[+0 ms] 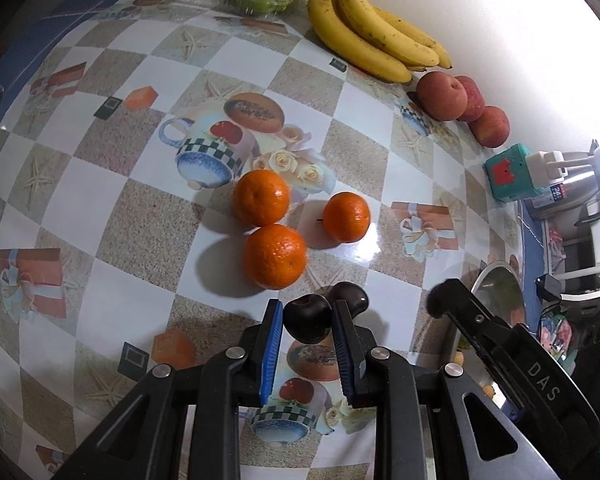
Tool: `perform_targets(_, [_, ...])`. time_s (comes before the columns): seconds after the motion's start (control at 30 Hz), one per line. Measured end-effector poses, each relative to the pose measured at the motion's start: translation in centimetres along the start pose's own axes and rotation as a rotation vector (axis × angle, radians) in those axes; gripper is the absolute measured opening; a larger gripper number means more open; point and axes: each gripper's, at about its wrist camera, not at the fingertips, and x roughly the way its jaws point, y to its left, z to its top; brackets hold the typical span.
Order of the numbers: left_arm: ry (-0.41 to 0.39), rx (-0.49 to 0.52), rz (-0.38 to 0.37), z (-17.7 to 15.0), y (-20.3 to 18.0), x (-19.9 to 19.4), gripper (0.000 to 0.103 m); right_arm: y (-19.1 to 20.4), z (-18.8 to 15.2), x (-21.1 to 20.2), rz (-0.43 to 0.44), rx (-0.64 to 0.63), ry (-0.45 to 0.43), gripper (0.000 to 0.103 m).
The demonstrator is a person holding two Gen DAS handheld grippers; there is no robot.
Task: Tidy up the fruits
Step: 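Hold the dark plums in both grippers and lift them off the table, then carry both dark plums over the steel basin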
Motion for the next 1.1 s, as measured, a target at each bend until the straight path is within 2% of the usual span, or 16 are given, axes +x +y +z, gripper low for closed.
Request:
perform_targets(0.27, [-0.02, 0.123, -0.018, -1.4, -4.5, -0.7, 0.027, -3.2, 1.0, -3.3, -0.082, 0.06, -0.064, 0.025])
perform_targets(0.67, [0.028, 0.33, -0.074, -5.5, -12.3, 0.8, 0.027, -11.2, 1.9, -8.5, -0.185, 0.205, -0.172, 0.025])
perform_targets(0.87, [0.063, 0.419, -0.129, -7.8, -15.7, 1.8, 0.027, -14.8, 1.8, -10.4, -0.185, 0.277, -0.198, 0.025])
perform_targets(1.1, [0.083, 0.46, -0.155, -9.2, -17.7, 3.1, 0.027, -15.8, 1.8, -11.1, -0.178, 0.29, -0.201, 0.026])
